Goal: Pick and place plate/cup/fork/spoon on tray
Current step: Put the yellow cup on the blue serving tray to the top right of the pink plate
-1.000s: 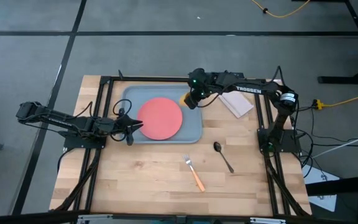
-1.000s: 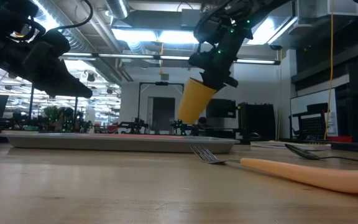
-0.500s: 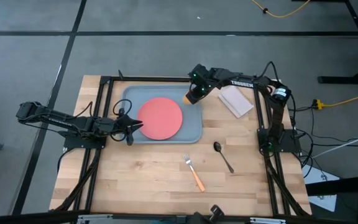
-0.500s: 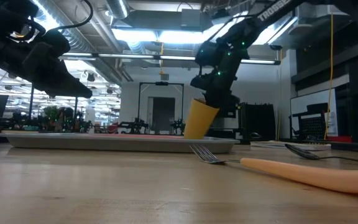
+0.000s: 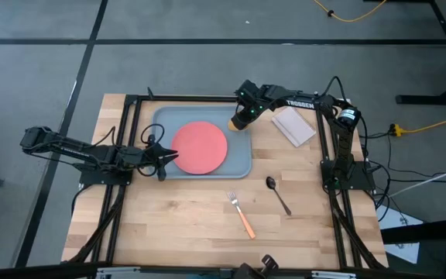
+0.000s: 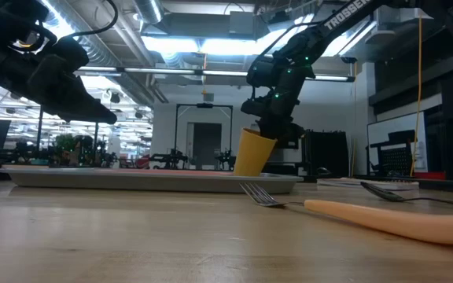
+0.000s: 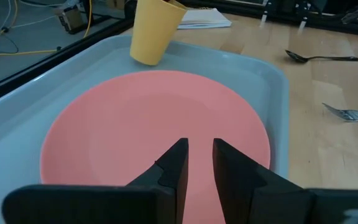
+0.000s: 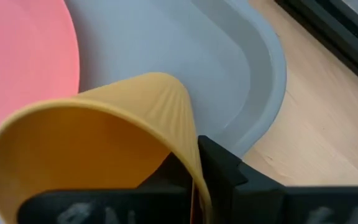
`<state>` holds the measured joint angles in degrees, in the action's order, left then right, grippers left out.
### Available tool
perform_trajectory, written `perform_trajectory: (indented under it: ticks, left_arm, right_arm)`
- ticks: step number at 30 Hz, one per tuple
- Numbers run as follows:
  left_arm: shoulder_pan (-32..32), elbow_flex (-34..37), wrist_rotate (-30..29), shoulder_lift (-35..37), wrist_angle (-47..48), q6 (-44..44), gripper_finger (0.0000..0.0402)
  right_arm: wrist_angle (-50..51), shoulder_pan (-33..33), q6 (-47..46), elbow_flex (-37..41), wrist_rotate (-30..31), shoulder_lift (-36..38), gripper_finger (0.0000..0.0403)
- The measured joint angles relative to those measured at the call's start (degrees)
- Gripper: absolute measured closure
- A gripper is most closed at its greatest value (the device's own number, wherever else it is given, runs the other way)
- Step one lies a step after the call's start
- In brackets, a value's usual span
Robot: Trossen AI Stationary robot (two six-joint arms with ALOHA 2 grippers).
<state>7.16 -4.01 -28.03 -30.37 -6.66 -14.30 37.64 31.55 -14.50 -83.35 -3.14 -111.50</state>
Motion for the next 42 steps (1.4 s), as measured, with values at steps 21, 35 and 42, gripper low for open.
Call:
perform_trajectory:
  ticks: [21, 35, 42]
  left_arm:
    - [0.0, 0.0, 0.0, 0.0, 0.2, -0.3, 0.0335]
    - [0.0, 0.0, 0.7, 0.0, 0.2, -0.5, 0.0335]
    - [0.0, 0.0, 0.7, 0.0, 0.2, -0.3, 0.0335]
  right_arm:
    - [2.2, -0.2, -1.6, -4.5, 0.0, 0.0, 0.0370]
    - [4.6, -1.7, -1.5, -4.5, 1.8, 0.0, 0.0370]
    - [4.6, -2.8, -1.1, -4.5, 4.0, 0.0, 0.0370]
